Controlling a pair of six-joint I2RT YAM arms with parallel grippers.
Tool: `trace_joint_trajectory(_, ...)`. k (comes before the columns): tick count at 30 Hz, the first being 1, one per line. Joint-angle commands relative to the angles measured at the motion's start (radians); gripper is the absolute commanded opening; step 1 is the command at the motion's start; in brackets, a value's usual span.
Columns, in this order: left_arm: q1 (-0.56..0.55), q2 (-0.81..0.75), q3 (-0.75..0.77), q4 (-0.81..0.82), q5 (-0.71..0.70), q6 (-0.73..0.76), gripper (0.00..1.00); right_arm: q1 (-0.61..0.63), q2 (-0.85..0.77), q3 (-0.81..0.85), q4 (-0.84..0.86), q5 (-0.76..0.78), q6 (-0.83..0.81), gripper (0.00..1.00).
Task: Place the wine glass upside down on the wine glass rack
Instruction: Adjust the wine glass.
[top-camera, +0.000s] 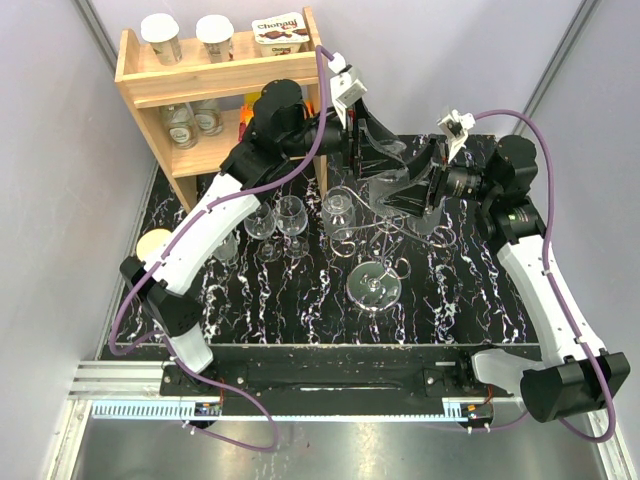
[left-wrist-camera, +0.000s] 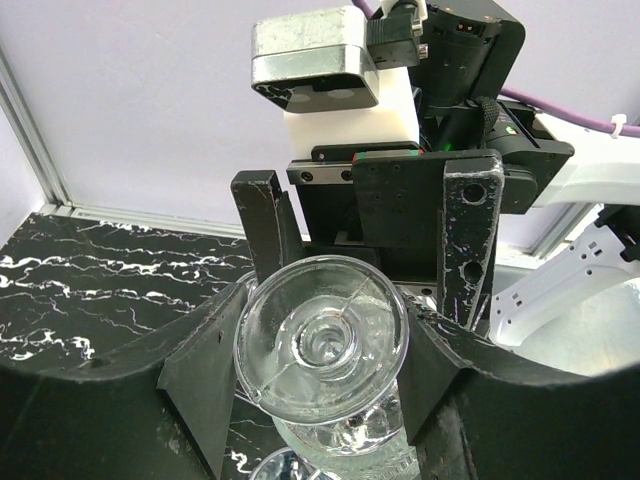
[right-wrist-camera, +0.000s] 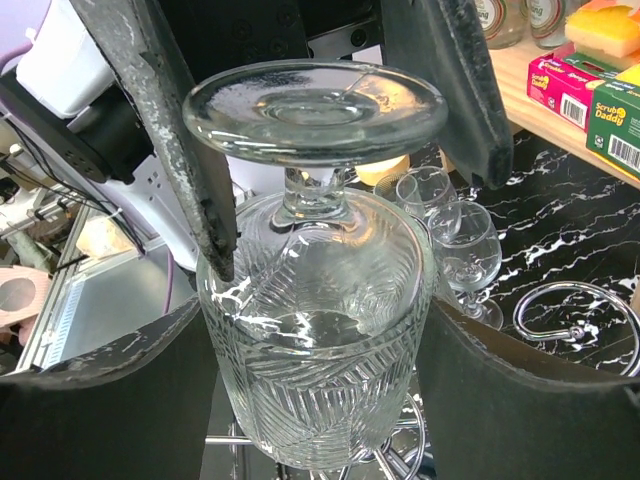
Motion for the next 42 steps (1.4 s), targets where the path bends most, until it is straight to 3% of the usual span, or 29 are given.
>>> trace_joint_trajectory(1,-0.006,-0.037,0.051,0.072,0.008,-0.007,0.0,0.006,-0.002,-0.009,0.021,0.001,-0.001,0.48)
trace_joint_trajectory(5,-0.006,-0.055,0.043,0.056,0.008,0.002,0.0,0.006,-0.008,0.019,-0.078,0.03,-0.072,0.23)
trace_joint_trajectory(6,-0.006,-0.061,0.038,0.05,0.01,0.008,0.05,0.007,-0.011,0.03,-0.111,0.046,-0.095,0.19)
trace_joint_trajectory(8,-0.006,-0.077,0.023,0.041,0.01,0.025,0.13,0.006,-0.012,0.05,-0.164,0.075,-0.141,0.14)
trace_joint_trajectory(12,-0.003,-0.104,-0.011,0.035,0.014,0.04,0.17,0.006,-0.009,0.114,-0.281,0.135,-0.231,0.02)
trace_joint_trajectory(18,0.001,-0.12,-0.012,0.032,0.008,0.046,0.06,0.006,-0.008,0.209,-0.424,0.224,-0.362,0.0)
trace_joint_trajectory(23,0.003,-0.121,-0.008,0.03,0.007,0.045,0.06,0.006,-0.009,0.225,-0.467,0.257,-0.42,0.0)
trace_joint_trajectory(30,0.003,-0.112,-0.008,0.03,0.002,0.042,0.36,0.006,-0.009,0.223,-0.467,0.251,-0.438,0.0)
trace_joint_trajectory(38,0.003,-0.09,0.015,0.021,-0.013,0.039,0.99,0.006,-0.005,0.245,-0.487,0.247,-0.46,0.0)
trace_joint_trajectory(42,0.006,-0.095,0.015,0.01,-0.023,0.046,0.99,0.007,-0.008,0.249,-0.487,0.253,-0.471,0.0)
